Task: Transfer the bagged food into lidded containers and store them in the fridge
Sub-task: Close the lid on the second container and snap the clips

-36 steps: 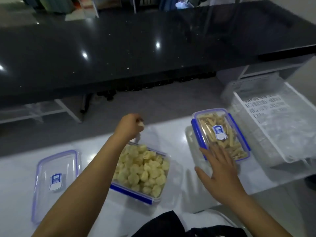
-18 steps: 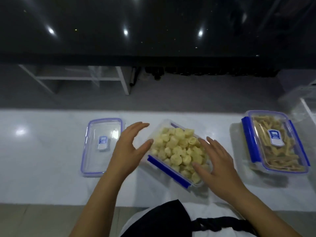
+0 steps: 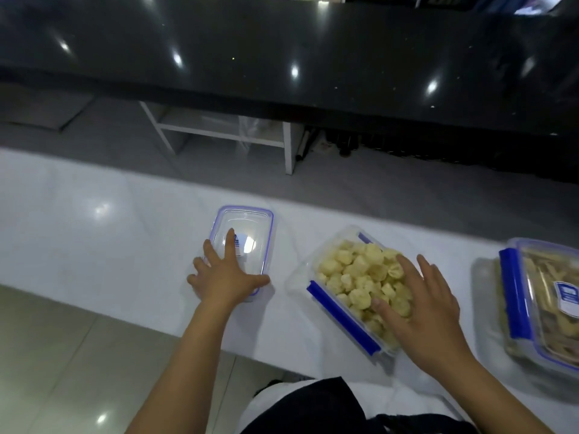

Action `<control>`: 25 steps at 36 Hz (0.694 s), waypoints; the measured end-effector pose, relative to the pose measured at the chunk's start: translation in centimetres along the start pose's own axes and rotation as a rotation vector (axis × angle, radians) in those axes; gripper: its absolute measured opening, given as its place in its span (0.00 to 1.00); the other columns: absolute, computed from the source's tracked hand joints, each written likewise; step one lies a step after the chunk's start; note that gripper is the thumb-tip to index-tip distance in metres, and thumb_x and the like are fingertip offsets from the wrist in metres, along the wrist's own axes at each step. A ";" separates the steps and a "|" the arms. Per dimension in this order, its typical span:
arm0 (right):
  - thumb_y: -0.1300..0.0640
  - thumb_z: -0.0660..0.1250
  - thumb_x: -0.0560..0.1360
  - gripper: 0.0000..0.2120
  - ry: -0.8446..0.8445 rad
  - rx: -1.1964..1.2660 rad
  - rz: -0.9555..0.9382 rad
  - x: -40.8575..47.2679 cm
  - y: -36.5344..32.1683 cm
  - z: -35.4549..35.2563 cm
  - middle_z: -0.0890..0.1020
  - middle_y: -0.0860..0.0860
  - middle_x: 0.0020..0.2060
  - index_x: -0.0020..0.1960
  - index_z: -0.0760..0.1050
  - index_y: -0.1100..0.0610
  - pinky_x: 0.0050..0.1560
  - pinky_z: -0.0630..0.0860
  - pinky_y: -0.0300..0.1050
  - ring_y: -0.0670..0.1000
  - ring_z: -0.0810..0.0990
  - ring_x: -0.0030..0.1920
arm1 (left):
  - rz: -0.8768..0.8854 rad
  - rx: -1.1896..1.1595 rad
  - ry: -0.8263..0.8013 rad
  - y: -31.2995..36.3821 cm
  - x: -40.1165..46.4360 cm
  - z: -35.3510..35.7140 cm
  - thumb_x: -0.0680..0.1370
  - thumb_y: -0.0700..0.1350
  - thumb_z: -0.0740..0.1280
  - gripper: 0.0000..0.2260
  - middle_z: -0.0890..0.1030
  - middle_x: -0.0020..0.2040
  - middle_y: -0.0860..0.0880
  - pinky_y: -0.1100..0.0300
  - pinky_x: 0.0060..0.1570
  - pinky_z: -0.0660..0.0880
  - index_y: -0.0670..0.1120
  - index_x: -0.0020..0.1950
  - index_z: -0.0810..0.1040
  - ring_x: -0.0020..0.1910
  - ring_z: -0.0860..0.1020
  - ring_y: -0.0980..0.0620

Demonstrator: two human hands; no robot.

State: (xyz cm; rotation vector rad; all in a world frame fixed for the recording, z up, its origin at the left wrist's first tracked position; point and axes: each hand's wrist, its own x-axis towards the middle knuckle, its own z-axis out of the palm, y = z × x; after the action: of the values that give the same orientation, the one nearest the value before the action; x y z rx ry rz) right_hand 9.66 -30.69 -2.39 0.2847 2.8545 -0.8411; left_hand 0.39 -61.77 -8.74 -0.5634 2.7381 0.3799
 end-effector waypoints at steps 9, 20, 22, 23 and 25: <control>0.38 0.74 0.68 0.27 -0.060 0.804 -0.006 -0.1 -2.5 -4.8 0.77 0.37 0.63 0.66 0.71 0.33 0.46 0.78 0.32 0.32 0.76 0.60 | 0.153 -0.472 0.018 3.4 -6.7 -5.2 0.53 0.71 0.73 0.57 0.49 0.77 0.59 0.37 0.68 0.65 0.72 0.75 0.42 0.72 0.66 0.41; 0.55 0.75 0.66 0.18 -0.198 1.386 0.123 1.0 -2.2 -7.7 0.86 0.58 0.51 0.55 0.83 0.46 0.40 0.83 0.50 0.60 0.86 0.49 | 0.525 -0.393 0.083 13.0 -16.4 -3.5 0.56 0.75 0.69 0.55 0.45 0.79 0.58 0.41 0.73 0.58 0.75 0.72 0.35 0.77 0.56 0.48; 0.56 0.74 0.67 0.13 -0.182 1.369 0.156 1.1 -1.0 -8.0 0.87 0.59 0.50 0.51 0.84 0.47 0.38 0.83 0.49 0.59 0.87 0.47 | 0.546 -0.414 0.031 13.3 -16.7 -3.1 0.54 0.76 0.69 0.56 0.43 0.79 0.61 0.42 0.72 0.60 0.75 0.74 0.38 0.78 0.56 0.50; 0.57 0.73 0.68 0.13 -0.175 1.359 0.173 1.2 -0.3 -8.2 0.87 0.59 0.50 0.52 0.84 0.48 0.39 0.83 0.49 0.58 0.87 0.47 | 0.547 -0.470 -0.026 13.4 -16.6 -3.1 0.54 0.76 0.71 0.56 0.44 0.79 0.62 0.44 0.72 0.64 0.75 0.74 0.41 0.77 0.57 0.53; 0.59 0.73 0.69 0.14 -0.161 1.345 0.202 1.6 1.1 -8.8 0.86 0.59 0.50 0.53 0.84 0.51 0.41 0.84 0.51 0.59 0.87 0.47 | 0.501 -0.665 -0.165 13.2 -16.0 -3.6 0.53 0.71 0.76 0.54 0.53 0.76 0.63 0.55 0.65 0.73 0.76 0.73 0.49 0.72 0.65 0.61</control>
State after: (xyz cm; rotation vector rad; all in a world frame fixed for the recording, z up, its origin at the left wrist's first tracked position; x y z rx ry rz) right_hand 7.59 -24.72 4.08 0.5586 1.6245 -2.3948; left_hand 7.90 -45.83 2.82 0.0364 2.5202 1.4124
